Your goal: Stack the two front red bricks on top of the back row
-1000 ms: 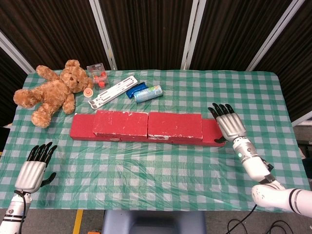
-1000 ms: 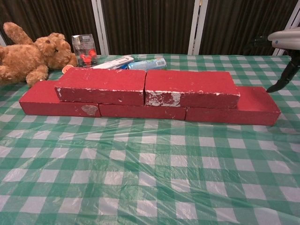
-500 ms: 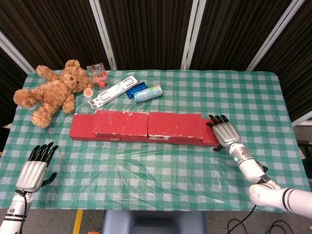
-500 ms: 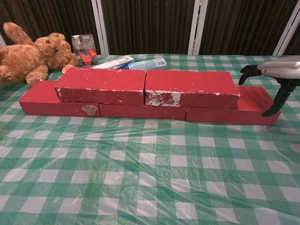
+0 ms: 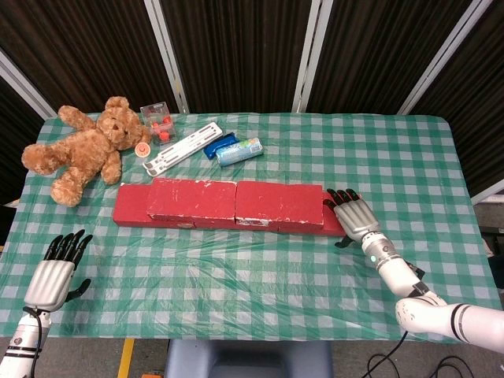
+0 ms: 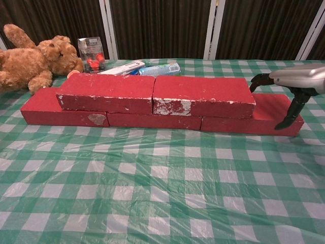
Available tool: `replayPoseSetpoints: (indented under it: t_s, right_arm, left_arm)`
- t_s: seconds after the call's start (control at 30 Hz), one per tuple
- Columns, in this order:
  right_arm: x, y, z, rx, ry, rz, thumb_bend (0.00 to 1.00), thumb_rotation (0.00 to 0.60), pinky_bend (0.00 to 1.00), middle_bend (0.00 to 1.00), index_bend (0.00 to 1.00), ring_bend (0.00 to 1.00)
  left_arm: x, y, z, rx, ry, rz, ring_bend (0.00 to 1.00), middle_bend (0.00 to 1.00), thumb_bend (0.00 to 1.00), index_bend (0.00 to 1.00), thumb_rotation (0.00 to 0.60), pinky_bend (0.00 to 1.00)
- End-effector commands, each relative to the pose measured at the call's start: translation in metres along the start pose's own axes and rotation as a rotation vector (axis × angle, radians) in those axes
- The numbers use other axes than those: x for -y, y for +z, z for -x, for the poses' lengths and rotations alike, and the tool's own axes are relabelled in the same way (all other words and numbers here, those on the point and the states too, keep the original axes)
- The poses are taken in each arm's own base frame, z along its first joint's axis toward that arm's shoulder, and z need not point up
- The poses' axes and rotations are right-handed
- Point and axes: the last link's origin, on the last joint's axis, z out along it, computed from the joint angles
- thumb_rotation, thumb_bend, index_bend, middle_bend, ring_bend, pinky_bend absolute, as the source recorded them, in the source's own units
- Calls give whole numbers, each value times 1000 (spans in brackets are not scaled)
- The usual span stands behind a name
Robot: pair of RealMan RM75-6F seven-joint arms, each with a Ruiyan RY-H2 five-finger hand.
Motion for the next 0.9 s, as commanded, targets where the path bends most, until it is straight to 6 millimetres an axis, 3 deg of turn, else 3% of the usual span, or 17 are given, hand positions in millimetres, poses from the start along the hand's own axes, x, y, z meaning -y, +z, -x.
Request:
replayPoseSetpoints:
  t_s: [0.03,0.2,0.27,0.37,0.5,0.6,0.67,0.9]
  right_arm:
    - [-4,-5,-2,-6,-2,7,86,600,0,0,236,0]
    - [-21,-28,-5,-59,19,43,86,600,0,0,194,0]
    - [-29,-44,-5,-114,39,58,86,600,0,0,98,0]
    - [-40,-83,7,-235,56,76,86,600,0,0,7,0]
    - [-51,-152,43,-402,50,104,86,600,0,0,0,0]
    - [-58,-186,66,-465,65,135,86,600,0,0,0,0]
    - [-65,-199,78,-432,57,156,86,600,0,0,0,0]
    - [-76,-205,71,-419,94,187,86,600,0,0,0,0]
  left_arm:
    - [-1,0,0,0,1,2,0,0,295,0,600,59]
    - [-1,-1,0,-3,5,2,0,0,295,0,600,59]
    - [-1,-2,-1,-10,7,1,0,0,295,0,600,59]
    - [-1,-2,-3,-33,13,2,0,0,309,0,600,59]
    - [-2,-4,-6,-83,23,10,0,0,333,0,600,46]
    - [-3,-7,-6,-99,30,12,0,0,335,0,600,25]
    - [-5,-8,-6,-107,37,12,0,0,336,0,600,18]
    - [-8,-8,-5,-108,58,7,0,0,335,0,600,19]
